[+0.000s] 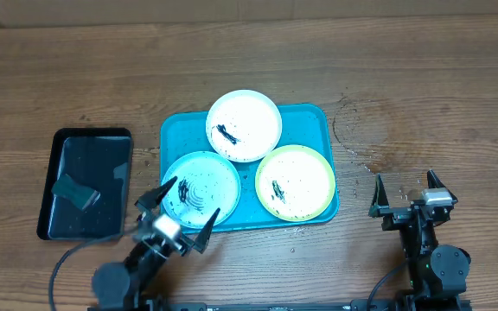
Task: Clean dirty plates on tray and stack at the side
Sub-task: 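Lower the left gripper onto the green sponge in the black tray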
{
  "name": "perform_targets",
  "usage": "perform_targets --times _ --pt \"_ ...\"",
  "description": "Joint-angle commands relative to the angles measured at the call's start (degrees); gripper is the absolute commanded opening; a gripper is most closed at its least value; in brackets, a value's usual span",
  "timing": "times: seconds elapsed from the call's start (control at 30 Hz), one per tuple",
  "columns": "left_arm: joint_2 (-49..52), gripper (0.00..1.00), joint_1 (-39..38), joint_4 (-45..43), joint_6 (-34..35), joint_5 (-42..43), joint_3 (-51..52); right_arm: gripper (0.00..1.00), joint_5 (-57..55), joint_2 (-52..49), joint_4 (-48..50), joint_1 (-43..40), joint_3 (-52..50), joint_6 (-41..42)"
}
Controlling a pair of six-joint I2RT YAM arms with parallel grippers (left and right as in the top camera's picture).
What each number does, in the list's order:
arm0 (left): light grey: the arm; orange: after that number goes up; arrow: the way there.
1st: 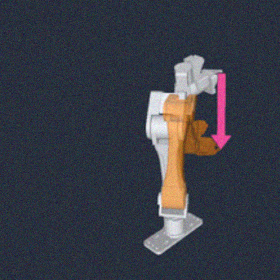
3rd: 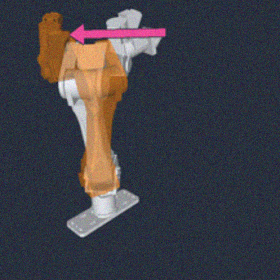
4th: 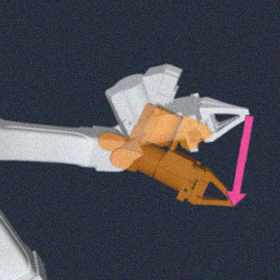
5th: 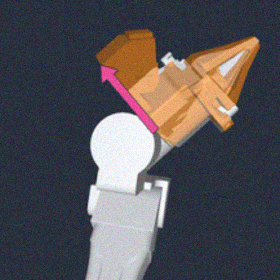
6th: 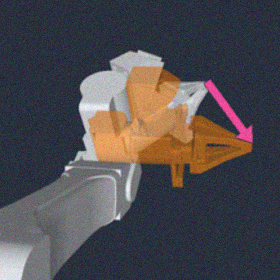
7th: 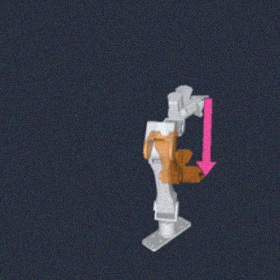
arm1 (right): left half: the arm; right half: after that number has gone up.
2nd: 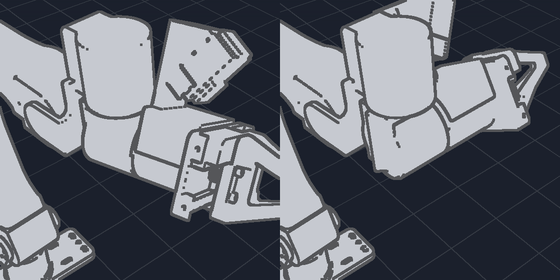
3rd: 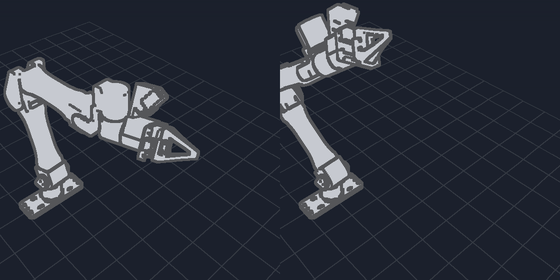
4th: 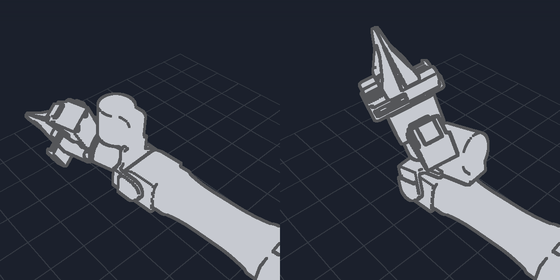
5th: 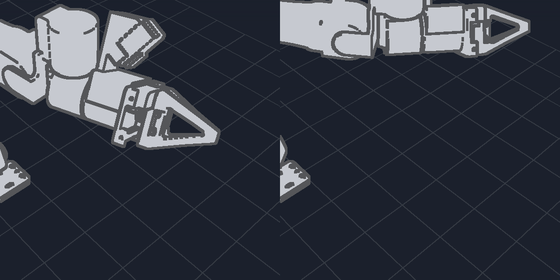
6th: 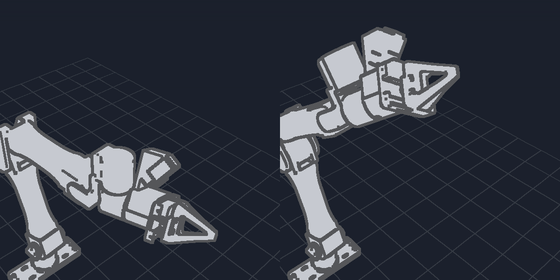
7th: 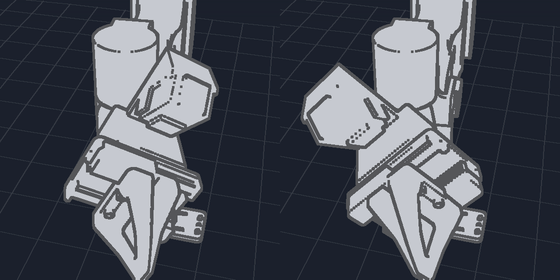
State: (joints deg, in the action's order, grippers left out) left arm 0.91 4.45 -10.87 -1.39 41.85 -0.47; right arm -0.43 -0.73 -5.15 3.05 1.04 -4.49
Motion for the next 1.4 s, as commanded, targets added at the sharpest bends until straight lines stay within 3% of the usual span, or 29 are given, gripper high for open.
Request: perform_targets --times 0.0,0.07,0.13,0.3,0.43,0.63,0.73,0.9,0.97,1.0,1.07,1.2,1.37 --pt "-0.61 1.0 -0.5 -13.68 1.7 3.02 0.11 1.0 -0.11 0.35 0.37 0.26 -0.57 -0.04" --pt "-0.61 1.0 -0.48 -18.78 1.81 -1.49 -1.2 1.0 -0.11 0.35 0.37 0.26 -0.57 -0.04" --pt "-0.52 1.0 -0.46 -16.2 1.53 -7.19 -4.44 1.0 -0.11 0.35 0.37 0.26 -0.57 -0.04" --pt "4.57 1.0 -0.46 5.05 -5.27 -21.14 -19.12 1.0 -0.11 0.35 0.37 0.26 -0.59 -0.04" --pt "16.33 1.0 -0.46 22.05 -2.91 -36.65 -33.42 1.0 -0.11 0.35 0.37 0.26 -0.57 -0.04" --pt "37.53 1.0 -0.46 36.59 -2.95 -35.3 -50.16 1.0 -0.11 0.35 0.37 0.26 -0.57 -0.04" --pt "50.14 1.0 -0.46 44.81 -2.91 -30.77 -60.5 1.0 -0.11 0.35 0.37 0.26 -0.59 -0.04" --pt "59.87 1.0 -0.46 50.27 -2.86 -17.16 -66.25 1.0 -0.11 0.35 0.37 0.26 -0.59 -0.04" --pt "62.38 1.0 -0.44 49.83 -2.03 -16.7 -66.25 1.0 -0.11 0.35 0.37 0.26 -0.59 -0.04" --pt "63.21 1.0 -0.42 49.75 0.52 -19.15 -66.25 1.0 -0.11 0.35 0.37 0.26 -0.59 -0.04" --pt "64.85 1.0 0.28 50.9 13.2 -30.4 -66.25 1.0 -0.11 0.35 0.37 0.26 -0.57 -0.04" --pt "66.34 1.0 4.09 60.54 33.16 -47.43 -66.27 1.0 -0.11 0.35 0.37 0.26 -0.59 -0.04" --pt "68.04 1.0 9.75 66.53 42.23 -52.37 -65.88 1.0 -0.11 0.35 0.37 0.26 -0.57 -0.04"
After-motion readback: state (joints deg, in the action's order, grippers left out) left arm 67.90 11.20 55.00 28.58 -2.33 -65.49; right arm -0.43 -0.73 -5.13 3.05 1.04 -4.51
